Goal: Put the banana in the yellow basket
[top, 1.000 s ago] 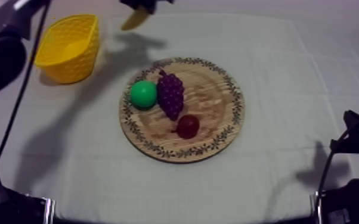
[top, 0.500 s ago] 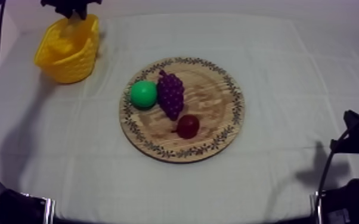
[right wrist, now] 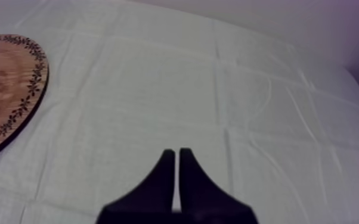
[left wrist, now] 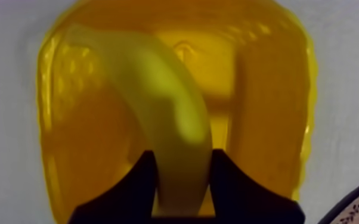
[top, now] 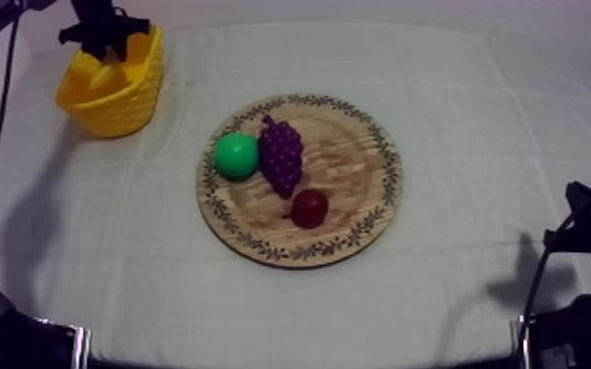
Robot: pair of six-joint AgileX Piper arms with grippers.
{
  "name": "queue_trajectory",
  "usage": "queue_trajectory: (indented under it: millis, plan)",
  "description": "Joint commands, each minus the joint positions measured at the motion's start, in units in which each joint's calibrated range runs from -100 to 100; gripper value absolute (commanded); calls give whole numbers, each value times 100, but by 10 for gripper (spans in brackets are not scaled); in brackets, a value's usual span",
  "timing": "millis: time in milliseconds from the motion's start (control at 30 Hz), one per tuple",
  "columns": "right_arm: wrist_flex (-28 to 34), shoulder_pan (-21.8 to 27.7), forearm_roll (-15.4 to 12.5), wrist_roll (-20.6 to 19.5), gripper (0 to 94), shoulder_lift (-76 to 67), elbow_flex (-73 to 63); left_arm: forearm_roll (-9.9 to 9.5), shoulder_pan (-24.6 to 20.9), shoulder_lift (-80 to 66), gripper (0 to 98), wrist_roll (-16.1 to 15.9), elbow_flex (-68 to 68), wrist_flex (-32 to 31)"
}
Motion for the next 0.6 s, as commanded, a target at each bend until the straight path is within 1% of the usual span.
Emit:
queue_trajectory:
  millis: [0,233,567]
  plan:
    - [-2,-1,-1,1,4,-2,-3,10,-11,54,323,1,12,-68]
    - [-2,-1,-1,1,4,-2,-3,81,-66,279,352,-42,62,-389]
    - [-2,-1,-1,1,4,-2,-3,290,-98,229,452,-227,352,-959]
